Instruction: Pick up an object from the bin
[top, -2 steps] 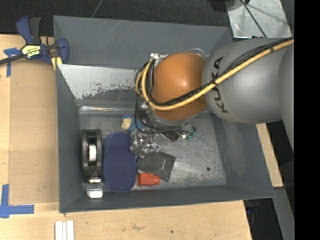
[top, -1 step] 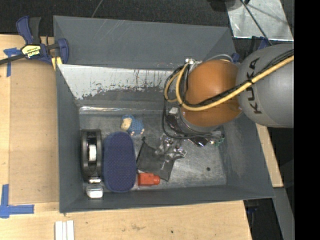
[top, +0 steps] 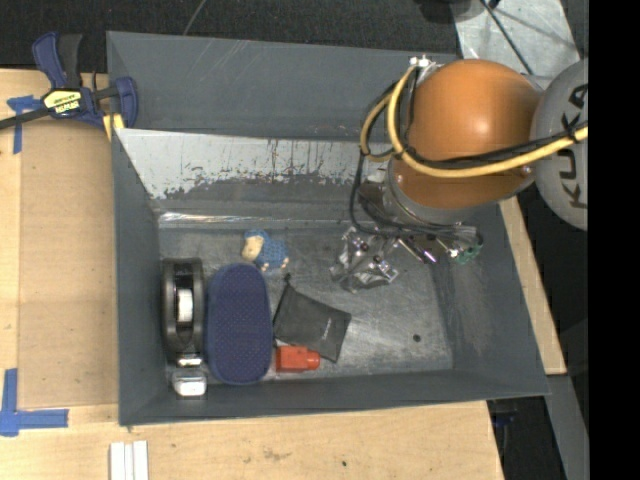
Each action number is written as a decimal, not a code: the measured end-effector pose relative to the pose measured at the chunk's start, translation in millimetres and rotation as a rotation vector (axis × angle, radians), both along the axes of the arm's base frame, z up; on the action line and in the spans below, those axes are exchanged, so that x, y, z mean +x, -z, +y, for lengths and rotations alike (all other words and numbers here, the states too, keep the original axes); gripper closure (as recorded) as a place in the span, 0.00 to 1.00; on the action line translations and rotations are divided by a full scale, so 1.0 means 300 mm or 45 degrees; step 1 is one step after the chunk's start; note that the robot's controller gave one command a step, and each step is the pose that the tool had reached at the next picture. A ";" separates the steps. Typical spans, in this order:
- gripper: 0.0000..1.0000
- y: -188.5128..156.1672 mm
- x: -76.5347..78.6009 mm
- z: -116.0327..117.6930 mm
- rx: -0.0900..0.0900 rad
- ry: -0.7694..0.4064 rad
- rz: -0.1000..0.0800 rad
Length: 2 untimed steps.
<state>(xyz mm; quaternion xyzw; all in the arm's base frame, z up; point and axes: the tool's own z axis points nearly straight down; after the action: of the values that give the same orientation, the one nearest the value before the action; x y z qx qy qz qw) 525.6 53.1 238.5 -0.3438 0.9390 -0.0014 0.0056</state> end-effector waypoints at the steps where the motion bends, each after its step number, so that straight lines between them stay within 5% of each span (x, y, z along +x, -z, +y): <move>1: 1.00 0.385 -0.098 0.016 -0.001 0.176 0.023; 2: 0.00 0.372 -0.090 0.016 0.001 0.174 0.012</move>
Offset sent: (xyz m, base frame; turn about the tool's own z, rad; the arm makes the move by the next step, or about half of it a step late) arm -0.0275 0.0048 -0.1117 0.1375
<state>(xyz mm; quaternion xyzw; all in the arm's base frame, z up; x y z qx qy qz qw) 498.7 57.9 126.9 -0.2789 0.9603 0.0001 0.0013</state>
